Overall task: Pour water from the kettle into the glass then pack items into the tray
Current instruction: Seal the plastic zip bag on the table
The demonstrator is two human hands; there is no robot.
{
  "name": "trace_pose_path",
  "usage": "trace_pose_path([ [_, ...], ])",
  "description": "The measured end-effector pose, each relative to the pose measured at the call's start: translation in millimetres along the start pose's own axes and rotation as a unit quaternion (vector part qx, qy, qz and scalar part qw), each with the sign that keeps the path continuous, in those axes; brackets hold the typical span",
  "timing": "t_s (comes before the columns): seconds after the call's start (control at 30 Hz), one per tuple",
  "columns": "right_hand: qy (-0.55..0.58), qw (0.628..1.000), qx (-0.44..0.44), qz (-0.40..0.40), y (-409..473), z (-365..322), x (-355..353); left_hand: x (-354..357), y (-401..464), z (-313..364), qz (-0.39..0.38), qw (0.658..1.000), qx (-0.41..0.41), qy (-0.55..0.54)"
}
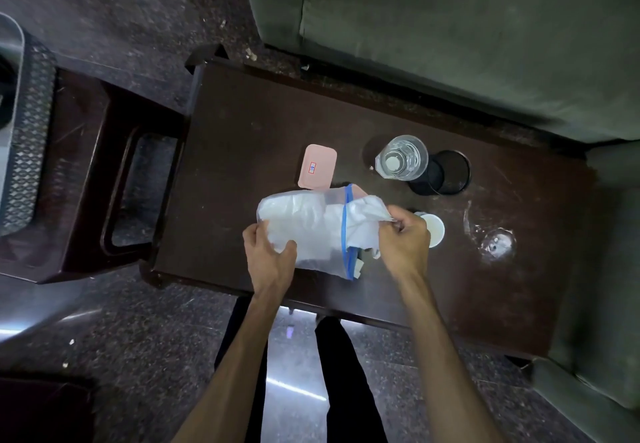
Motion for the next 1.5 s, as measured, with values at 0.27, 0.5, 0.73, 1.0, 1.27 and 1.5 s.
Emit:
trace_pose_path([
  [0.27,0.105,0.992,0.067,-0.035,-6.4,15.5,-32.3,-8.5,-22.0,29.4,0.068,0.994,0.067,-0.060],
  [0.5,0.145,0.984,0.108,0.011,-16.0,11.7,-73.7,9.6,-49.4,96.5,0.088,0.975,0.134,-0.152],
  [0.73,0.242,0.964,0.077,0.081,-4.6,-0.9,-105.8,79.1,-75.8,168.8,-0.060,0.962,0.188,-0.186],
  [1.0,0.109,0.978,0.069,0.161,37.5,-2.5,-151.3,144.4,-71.9,206.4,-0.084,0.971,0.209,-0.079],
  [1.27,-0.146,0.978,-0.027,0.148,95.1,-30.0,-135.1,166.4,-62.0,214.2,-0.056,0.963,0.261,0.027],
  [1.5,-0.211,0.963,-0.041,0.164,99.8,-27.3,-120.4,152.2,-62.9,202.8,-0.022,0.965,0.261,-0.009],
])
Point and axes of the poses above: each hand's wrist, its own y-axis towards the middle knuckle, its own x-axis out of the palm, z = x × y, the point moved 7 cm from there along y, towards the middle knuckle, and after that the axes turned 1 degree about -z, right-handed, at the moved point
